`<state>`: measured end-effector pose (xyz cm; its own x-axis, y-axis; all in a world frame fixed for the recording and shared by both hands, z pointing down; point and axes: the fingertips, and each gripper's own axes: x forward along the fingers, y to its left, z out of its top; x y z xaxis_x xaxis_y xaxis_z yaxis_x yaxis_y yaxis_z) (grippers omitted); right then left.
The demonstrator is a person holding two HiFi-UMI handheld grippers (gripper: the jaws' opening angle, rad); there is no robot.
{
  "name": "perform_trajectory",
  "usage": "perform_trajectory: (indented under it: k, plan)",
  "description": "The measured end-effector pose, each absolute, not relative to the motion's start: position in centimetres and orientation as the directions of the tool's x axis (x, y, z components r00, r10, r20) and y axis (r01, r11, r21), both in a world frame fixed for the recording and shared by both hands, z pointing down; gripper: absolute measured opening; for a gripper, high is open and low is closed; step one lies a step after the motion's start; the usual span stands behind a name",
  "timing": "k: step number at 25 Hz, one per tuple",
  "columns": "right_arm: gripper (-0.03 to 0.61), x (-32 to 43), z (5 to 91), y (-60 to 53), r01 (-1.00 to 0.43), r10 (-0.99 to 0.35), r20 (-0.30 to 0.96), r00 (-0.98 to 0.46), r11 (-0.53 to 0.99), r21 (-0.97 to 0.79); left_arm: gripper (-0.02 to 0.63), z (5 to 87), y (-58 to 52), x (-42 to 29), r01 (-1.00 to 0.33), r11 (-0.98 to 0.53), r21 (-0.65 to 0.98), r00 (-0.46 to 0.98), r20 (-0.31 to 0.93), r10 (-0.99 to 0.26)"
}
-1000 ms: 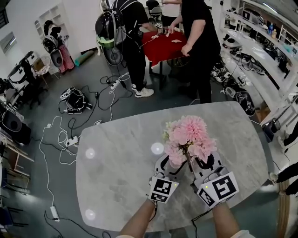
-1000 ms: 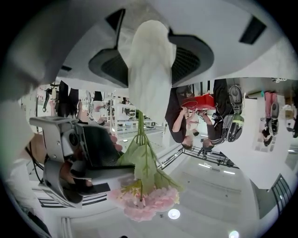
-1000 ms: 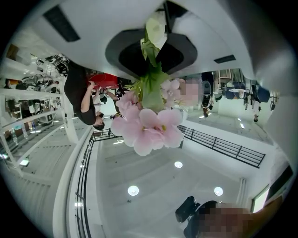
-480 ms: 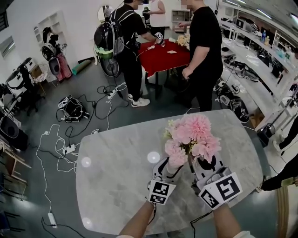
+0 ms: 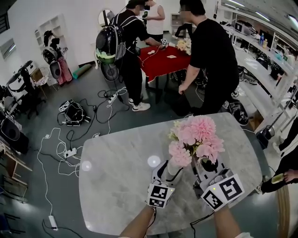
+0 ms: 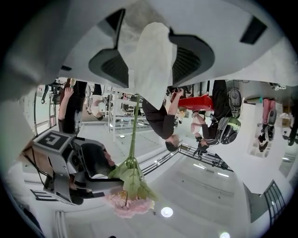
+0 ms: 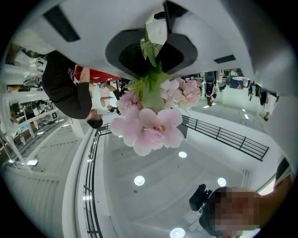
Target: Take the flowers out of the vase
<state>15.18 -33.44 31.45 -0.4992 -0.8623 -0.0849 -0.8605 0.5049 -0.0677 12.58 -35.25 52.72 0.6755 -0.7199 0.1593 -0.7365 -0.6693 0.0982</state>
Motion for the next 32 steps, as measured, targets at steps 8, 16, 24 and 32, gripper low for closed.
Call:
perform_trajectory:
  k: [8, 16, 24, 32]
  plan:
    - [0.061, 15.3, 28.9, -31.4, -0.874, -0.872, -0.118, -0.475, 0.483, -0.051, 0.213, 49.3, -32.9, 8.9, -0.762, -0.636, 0.119, 0.647, 0.132, -0.751]
    - [0.061, 15.8, 30.9, -28.2, -0.889, -0.89, -0.069, -0.452, 0.455, -0.046, 0.029, 45.8, -29.5, 5.9, -0.764, -0.632, 0.131, 0.645, 0.108, -0.757]
    - [0.061, 14.4, 33.0, -24.1, -0.886, -0.887, -0.012, -0.461, 0.461, -0.047, 0.005, 43.2, -25.3, 4.3, -0.754, -0.648, 0.108, 0.657, 0.114, -0.745]
    - [0.061, 13.9, 36.0, -22.2, -0.857, -0.852, 0.093, -0.516, 0.512, -0.065, 0.003, 42.0, -23.2, 3.6, -0.768, -0.634, 0.091, 0.64, 0.151, -0.753]
